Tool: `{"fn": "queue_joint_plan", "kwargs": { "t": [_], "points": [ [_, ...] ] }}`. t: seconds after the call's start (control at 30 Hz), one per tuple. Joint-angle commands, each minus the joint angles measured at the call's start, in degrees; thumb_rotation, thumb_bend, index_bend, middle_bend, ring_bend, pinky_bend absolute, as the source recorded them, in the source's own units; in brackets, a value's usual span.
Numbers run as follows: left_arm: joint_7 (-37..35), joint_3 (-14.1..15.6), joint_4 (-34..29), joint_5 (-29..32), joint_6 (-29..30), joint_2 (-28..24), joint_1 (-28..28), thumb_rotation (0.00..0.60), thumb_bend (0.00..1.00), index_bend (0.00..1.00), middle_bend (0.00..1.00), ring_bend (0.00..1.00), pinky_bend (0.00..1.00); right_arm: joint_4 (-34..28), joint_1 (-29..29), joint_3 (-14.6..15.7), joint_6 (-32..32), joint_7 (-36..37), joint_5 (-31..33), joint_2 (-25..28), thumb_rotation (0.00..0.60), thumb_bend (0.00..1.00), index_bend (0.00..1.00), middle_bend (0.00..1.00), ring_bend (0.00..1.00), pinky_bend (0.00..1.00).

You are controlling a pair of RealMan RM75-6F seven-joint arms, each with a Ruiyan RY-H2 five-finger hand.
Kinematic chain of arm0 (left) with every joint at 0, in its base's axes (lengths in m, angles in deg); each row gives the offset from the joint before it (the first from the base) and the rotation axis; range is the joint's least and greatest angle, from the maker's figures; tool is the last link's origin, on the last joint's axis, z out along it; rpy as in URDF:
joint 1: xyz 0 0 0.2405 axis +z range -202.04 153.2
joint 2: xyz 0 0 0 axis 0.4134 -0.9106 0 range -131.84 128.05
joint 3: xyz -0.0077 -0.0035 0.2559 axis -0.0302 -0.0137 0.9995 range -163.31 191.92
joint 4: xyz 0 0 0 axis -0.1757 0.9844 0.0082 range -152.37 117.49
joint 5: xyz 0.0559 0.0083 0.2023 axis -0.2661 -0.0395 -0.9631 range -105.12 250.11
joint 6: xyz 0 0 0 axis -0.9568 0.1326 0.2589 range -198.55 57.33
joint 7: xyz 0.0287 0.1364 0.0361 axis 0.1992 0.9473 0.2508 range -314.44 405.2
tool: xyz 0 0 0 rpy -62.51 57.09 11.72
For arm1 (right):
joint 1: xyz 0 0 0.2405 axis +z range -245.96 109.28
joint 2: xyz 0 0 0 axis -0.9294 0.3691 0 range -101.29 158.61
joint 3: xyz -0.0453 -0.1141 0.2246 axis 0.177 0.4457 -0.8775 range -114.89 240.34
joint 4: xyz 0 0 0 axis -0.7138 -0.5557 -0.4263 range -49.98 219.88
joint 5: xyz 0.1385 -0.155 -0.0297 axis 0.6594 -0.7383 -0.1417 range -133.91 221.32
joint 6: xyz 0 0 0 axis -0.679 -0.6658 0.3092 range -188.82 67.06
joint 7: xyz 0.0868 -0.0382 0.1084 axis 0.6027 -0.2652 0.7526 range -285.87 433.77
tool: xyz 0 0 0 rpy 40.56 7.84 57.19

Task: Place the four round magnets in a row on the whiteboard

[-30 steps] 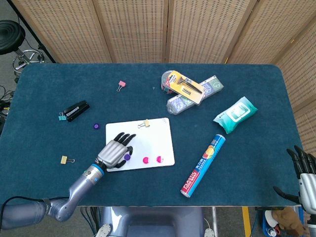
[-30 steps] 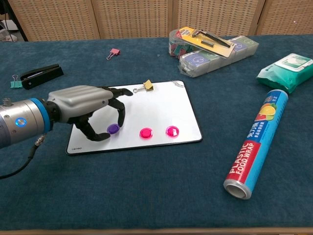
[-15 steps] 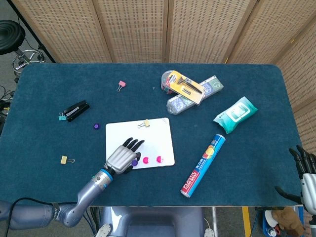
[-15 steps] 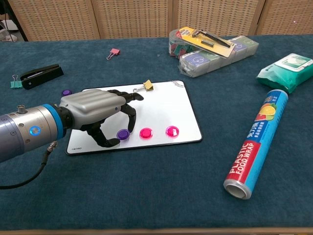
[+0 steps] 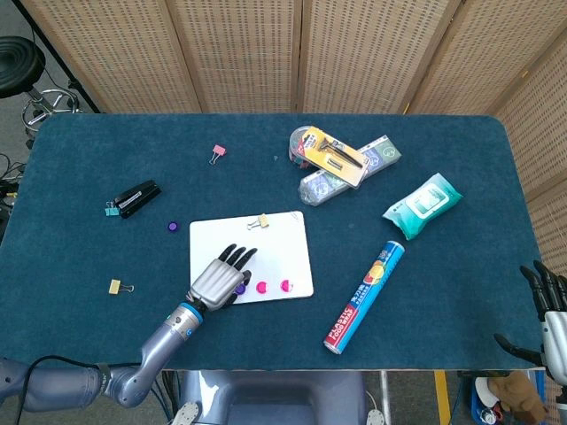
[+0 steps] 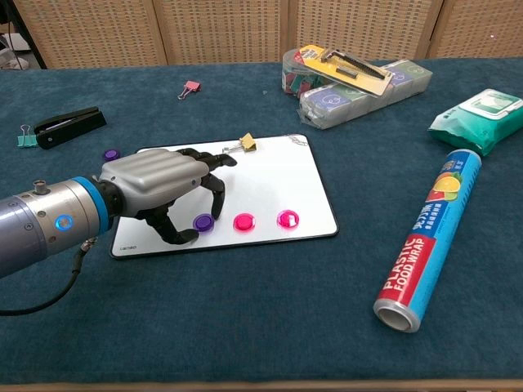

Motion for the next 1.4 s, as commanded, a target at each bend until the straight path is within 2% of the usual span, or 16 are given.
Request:
{"fn": "queue_joint_plan", "kwargs": {
  "t": [0.03,0.43,0.77,1.13,1.4],
  "points": [
    [0.0,0.0,0.0,0.1,0.1,0.0,0.0,0.600,0.34,0.55,0.00,0.00,0.00,0.0,0.0,0.0,0.0,0.0,0.0,0.0,0.600,0.00,0.00,0.00,0.00,0.00],
    [0.4,0.3,0.2,0.7,0.6,0.2,0.2,0.600,0.34,0.54,0.00,0.00,0.00,-0.1,0.0,0.0,0.0,0.1,0.0,0.1,0.600,0.00,0.00,0.00,0.00,0.00],
    [0.7,0.4,-1.0,1.3,0.4,-0.5,0.1,0.600,0.33,0.45,0.00,0.00,0.00,-0.1,-0.1,0.0,0.1,0.2,-0.2,0.2,0.600,0.00,0.00,0.00,0.00,0.00],
    [1.6,0.4,-1.7,1.8,1.3,-1.0,0.2,0.600,0.33,0.42,0.00,0.00,0.00,-0.3,-0.1,0.1,0.0,0.2,-0.2,0.3,0.600,0.00,0.00,0.00,0.00,0.00],
    [0.7,0.2,-4.4,0.3,3.0,-4.0,0.7,0.600,0.33,0.40,0.00,0.00,0.00,-0.3,-0.1,0.2,0.1,0.2,-0.3,0.3,0.600,0.00,0.00,0.00,0.00,0.00]
  ]
}}
